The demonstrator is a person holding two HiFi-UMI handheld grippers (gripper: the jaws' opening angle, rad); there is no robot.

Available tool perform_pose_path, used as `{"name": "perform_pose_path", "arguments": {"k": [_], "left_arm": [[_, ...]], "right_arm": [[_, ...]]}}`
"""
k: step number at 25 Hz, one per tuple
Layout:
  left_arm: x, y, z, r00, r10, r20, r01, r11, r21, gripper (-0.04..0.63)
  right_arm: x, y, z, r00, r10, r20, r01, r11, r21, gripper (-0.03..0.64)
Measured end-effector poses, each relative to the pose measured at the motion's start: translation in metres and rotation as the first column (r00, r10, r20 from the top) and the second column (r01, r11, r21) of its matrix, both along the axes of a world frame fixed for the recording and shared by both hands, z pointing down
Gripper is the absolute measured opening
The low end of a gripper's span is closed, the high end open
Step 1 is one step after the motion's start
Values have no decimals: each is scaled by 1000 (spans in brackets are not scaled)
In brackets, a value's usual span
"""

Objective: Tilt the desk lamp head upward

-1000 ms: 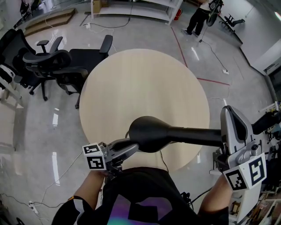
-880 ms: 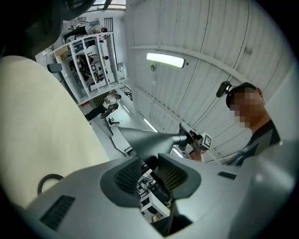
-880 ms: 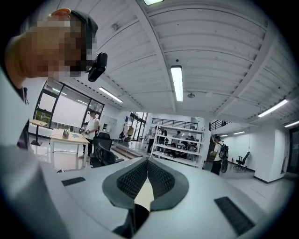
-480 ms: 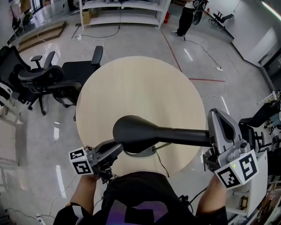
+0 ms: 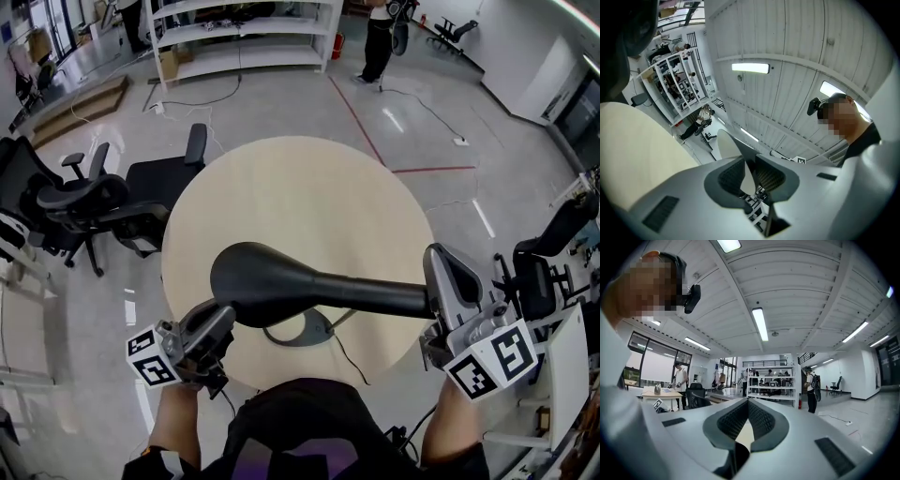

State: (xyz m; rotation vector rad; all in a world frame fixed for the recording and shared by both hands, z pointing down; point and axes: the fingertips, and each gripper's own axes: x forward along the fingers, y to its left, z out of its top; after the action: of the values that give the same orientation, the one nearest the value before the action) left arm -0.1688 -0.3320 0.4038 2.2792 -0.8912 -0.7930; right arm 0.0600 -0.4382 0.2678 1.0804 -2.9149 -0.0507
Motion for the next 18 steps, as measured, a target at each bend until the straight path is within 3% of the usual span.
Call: {"name": "perform_pose_path", "arguments": {"k": [18], "left_arm": [[5, -10, -88, 983, -78, 168, 51, 986, 159, 99]], "right_arm": [[28, -9, 38, 997, 25, 71, -19, 996, -86, 11]]}}
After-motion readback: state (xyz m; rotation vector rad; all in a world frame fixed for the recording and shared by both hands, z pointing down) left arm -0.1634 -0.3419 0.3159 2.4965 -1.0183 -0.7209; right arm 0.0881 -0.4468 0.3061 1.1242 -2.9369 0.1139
